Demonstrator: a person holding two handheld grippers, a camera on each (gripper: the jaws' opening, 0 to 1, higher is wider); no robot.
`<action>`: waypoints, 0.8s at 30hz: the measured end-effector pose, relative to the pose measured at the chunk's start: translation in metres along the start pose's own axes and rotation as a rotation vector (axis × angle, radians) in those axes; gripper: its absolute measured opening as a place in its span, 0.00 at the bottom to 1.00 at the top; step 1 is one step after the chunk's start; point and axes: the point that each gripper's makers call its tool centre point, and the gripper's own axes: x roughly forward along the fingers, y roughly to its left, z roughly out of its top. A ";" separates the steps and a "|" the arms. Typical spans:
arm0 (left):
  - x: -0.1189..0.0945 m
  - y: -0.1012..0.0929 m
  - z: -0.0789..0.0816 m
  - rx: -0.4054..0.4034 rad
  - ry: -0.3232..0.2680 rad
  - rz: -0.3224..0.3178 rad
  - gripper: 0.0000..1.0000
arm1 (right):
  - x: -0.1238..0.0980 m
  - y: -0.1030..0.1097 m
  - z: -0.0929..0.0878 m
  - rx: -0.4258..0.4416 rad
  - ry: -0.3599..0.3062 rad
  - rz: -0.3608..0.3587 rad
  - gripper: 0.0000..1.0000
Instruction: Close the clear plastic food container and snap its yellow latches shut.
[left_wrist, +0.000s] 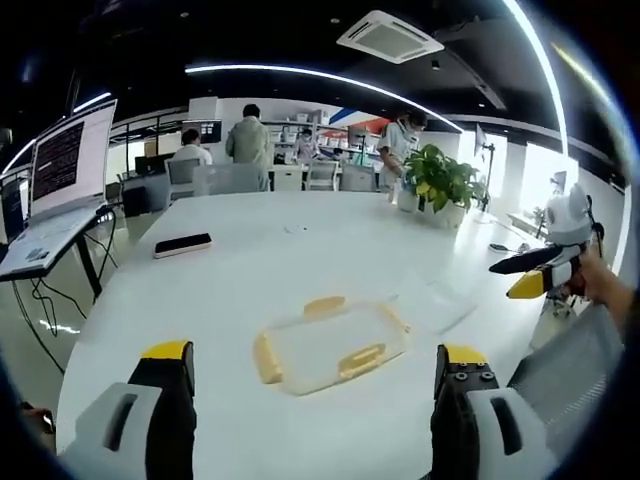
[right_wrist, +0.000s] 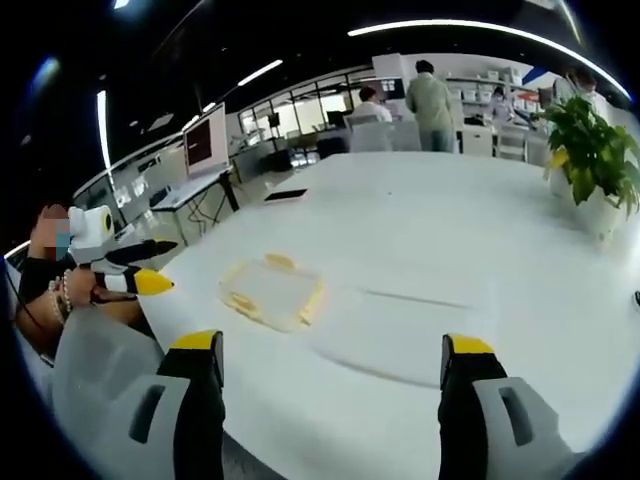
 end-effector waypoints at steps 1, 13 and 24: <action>0.000 0.000 0.002 0.006 -0.006 -0.003 0.96 | 0.000 0.002 0.002 -0.021 -0.001 0.009 0.83; 0.023 0.008 -0.037 0.354 0.310 -0.263 0.94 | 0.034 0.052 0.035 -0.289 0.055 0.291 0.87; 0.056 0.032 -0.058 0.515 0.513 -0.489 0.84 | 0.084 0.074 0.024 -0.561 0.189 0.560 0.95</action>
